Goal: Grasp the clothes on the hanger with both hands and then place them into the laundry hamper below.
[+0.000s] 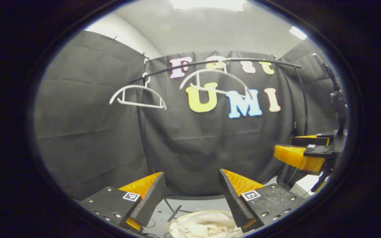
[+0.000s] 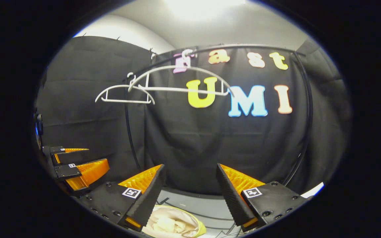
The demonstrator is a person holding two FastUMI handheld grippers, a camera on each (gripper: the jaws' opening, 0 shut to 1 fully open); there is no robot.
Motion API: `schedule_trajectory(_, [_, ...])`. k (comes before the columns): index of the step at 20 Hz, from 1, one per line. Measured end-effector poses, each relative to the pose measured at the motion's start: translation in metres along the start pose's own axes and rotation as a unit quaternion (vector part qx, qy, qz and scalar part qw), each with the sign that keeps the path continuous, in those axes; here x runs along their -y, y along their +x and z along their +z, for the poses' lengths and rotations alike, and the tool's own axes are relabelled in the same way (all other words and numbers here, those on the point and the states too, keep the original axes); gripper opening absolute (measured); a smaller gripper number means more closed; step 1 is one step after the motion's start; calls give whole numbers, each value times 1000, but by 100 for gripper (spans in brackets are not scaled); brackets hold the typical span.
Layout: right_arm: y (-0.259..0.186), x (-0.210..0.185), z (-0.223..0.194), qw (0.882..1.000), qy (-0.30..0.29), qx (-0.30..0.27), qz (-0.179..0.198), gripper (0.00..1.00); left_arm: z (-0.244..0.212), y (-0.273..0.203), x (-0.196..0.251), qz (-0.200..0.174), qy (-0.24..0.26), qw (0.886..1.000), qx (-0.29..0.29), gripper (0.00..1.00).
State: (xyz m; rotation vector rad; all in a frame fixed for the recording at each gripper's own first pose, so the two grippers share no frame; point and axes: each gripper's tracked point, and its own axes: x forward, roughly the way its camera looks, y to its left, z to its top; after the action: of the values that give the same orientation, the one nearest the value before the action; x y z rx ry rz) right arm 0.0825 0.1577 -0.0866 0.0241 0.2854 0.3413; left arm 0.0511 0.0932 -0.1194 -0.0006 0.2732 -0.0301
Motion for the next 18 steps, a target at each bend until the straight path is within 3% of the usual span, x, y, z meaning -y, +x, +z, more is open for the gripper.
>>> schedule_trajectory(4, [-24, 17, 46, 999, -6, 35, -24, 93, 54, -20, 9, -14, 5, 999, 35, 96])
schedule_trajectory(5, [-31, 21, 54, 999, -5, 41, -31, 99, 67, -27, 12, -20, 7, 999, 44, 96])
schedule_trajectory(8, [-54, 39, 77, 997, -7, 63, -53, 93, 93, -47, 20, -37, 14, 997, 69, 95])
schedule_trajectory(9, [-62, 46, 81, 996, -10, 68, -62, 96, 98, -53, 21, -41, 15, 996, 72, 95])
schedule_trajectory(12, [-83, 58, 85, 994, -7, 78, -80, 93, 110, -74, 20, -44, 12, 995, 84, 95])
schedule_trajectory(15, [-99, 64, 76, 993, -5, 74, -94, 99, 110, -83, 23, -34, 6, 995, 89, 95])
schedule_trajectory(18, [-107, 66, 68, 992, 7, 71, -100, 93, 112, -87, 23, -29, 3, 995, 94, 95])
